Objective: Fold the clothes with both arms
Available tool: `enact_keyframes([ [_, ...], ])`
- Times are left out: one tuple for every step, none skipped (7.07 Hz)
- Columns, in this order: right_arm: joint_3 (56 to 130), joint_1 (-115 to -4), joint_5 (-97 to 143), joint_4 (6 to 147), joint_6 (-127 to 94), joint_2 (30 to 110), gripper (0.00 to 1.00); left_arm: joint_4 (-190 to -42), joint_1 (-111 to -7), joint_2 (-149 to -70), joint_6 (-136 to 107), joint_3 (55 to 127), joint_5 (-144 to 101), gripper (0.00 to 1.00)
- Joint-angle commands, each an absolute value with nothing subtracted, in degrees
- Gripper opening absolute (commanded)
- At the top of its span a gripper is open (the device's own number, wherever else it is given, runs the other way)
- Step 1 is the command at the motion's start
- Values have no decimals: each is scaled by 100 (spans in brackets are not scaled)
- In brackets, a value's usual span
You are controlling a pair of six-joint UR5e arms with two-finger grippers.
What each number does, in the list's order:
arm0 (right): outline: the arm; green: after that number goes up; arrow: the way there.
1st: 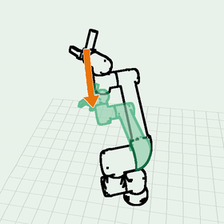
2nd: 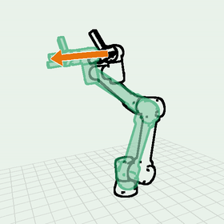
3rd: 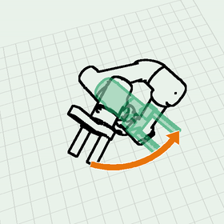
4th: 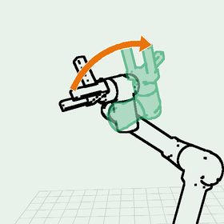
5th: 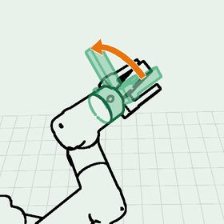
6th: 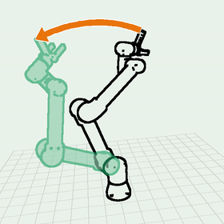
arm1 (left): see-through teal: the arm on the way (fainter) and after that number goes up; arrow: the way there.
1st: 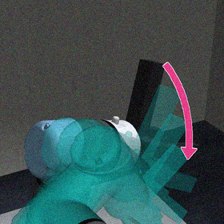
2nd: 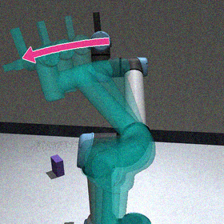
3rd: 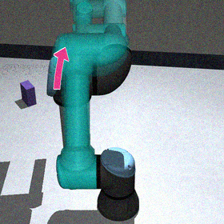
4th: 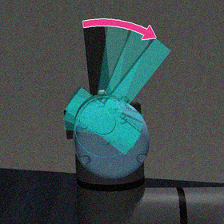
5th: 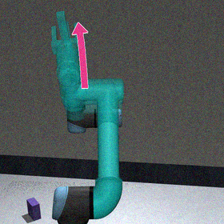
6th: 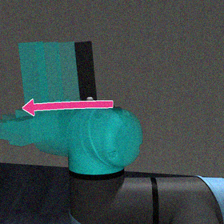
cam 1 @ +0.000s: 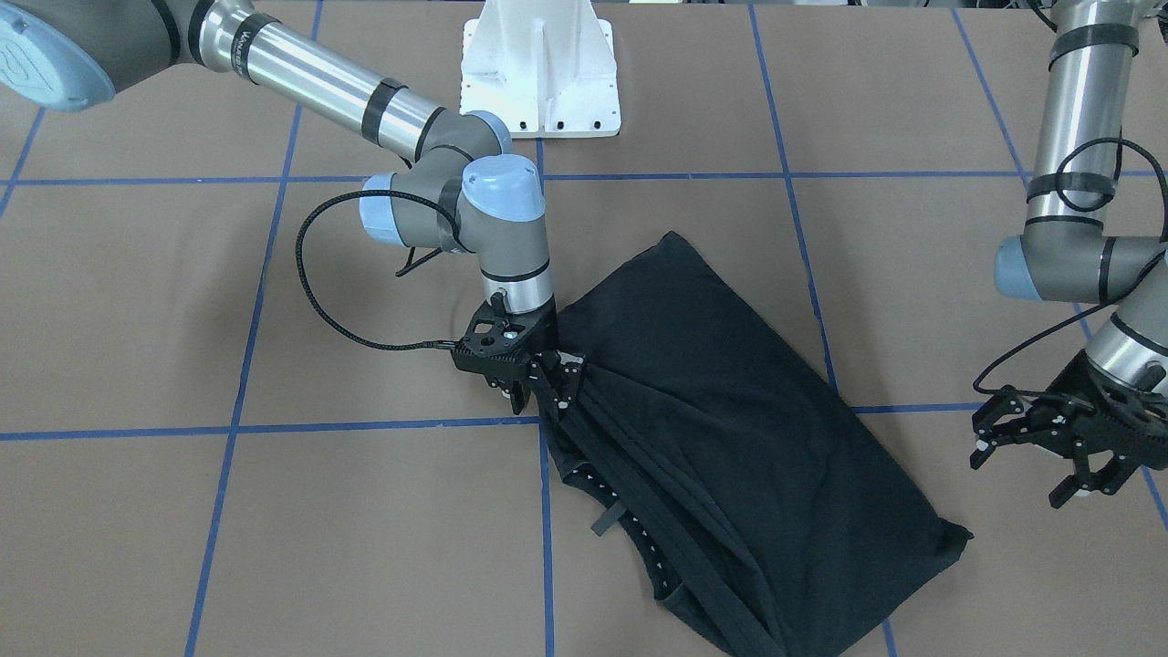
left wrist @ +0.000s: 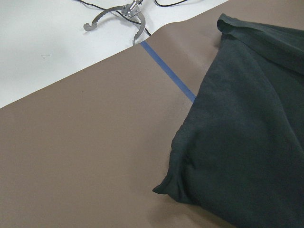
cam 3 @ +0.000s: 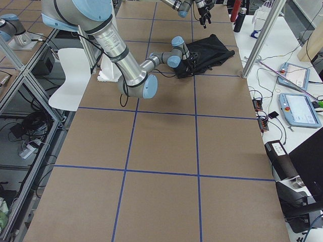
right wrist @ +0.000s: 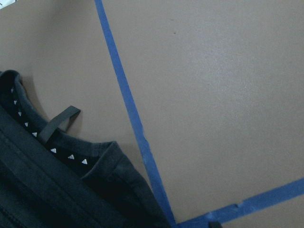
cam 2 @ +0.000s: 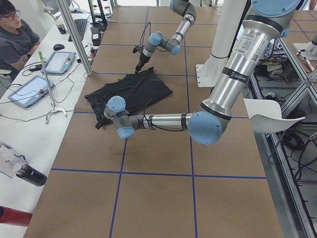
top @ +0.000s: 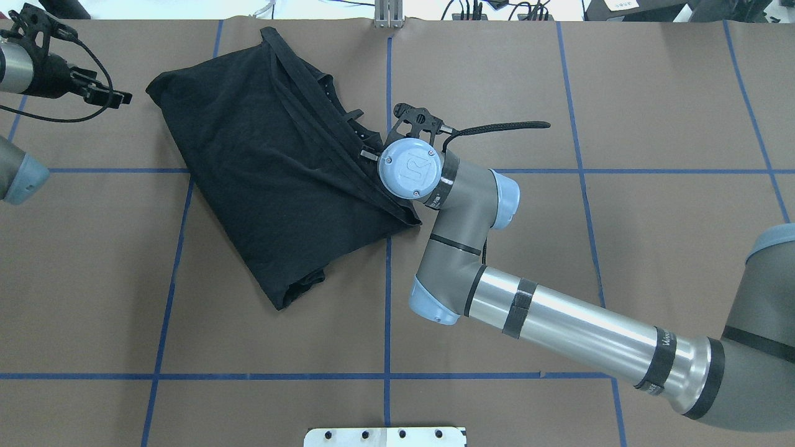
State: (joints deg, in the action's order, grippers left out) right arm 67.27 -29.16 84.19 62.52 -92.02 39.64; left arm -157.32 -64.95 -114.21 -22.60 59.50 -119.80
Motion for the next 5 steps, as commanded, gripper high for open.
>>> enact_keyframes([
  [6680,-2857,8359,6258,-9202,3955,55,-15732,-6495,-11417,-2259,5950,-11979,100],
  [6619,-2839,8350,6267,-9202,3885,55,-15732,-6495,-11417,-2259,5950,-11979,100],
  [6583,-2830,8332,6267,-9202,3850,55,-15732,-6495,-11417,-2259,5950,-11979,100],
  [6574,-2804,8306,6267,-9202,3850,55,-15732,-6495,-11417,-2259,5950,-11979,100],
  [6574,-2804,8306,6267,-9202,3850,53,-15724,-6495,-11417,-2259,5950,-11979,100],
])
